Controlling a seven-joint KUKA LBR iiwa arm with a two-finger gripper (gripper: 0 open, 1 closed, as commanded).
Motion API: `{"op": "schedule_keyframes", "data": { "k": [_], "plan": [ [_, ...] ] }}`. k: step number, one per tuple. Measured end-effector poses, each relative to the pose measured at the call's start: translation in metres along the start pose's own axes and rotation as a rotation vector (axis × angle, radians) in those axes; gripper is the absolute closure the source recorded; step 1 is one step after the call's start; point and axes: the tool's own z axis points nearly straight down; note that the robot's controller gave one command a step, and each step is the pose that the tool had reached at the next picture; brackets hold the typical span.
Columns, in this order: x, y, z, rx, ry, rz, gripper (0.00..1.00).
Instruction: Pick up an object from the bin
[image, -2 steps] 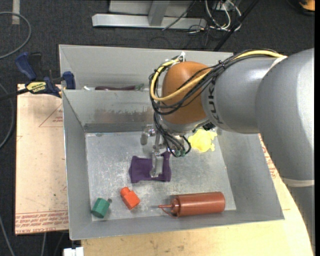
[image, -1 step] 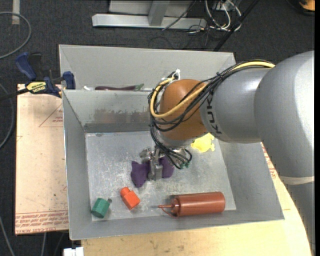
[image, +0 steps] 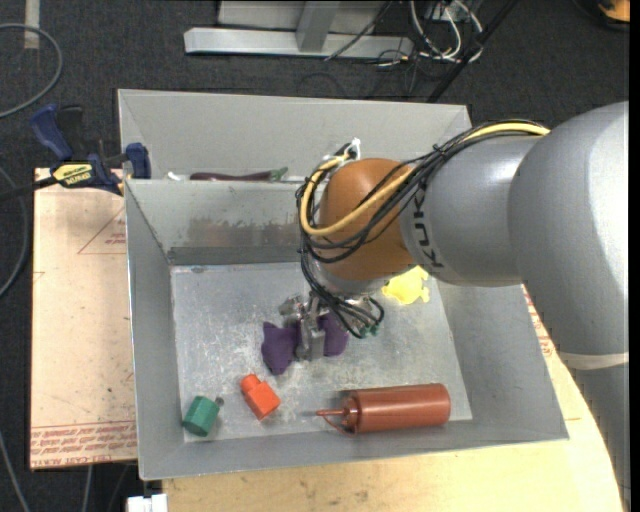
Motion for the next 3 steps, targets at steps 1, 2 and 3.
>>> {"op": "schedule_keyframes", "data": {
  "k": [1, 2, 3],
  "plan": [
    [-0.003, 0.003, -0.120, -0.001, -0.004, -0.011, 1.00],
    [-0.003, 0.003, -0.120, -0.001, -0.004, -0.011, 1.00],
    [-0.014, -0.009, -0.202, -0.001, -0.008, 0.003, 1.00]
  ]
}}
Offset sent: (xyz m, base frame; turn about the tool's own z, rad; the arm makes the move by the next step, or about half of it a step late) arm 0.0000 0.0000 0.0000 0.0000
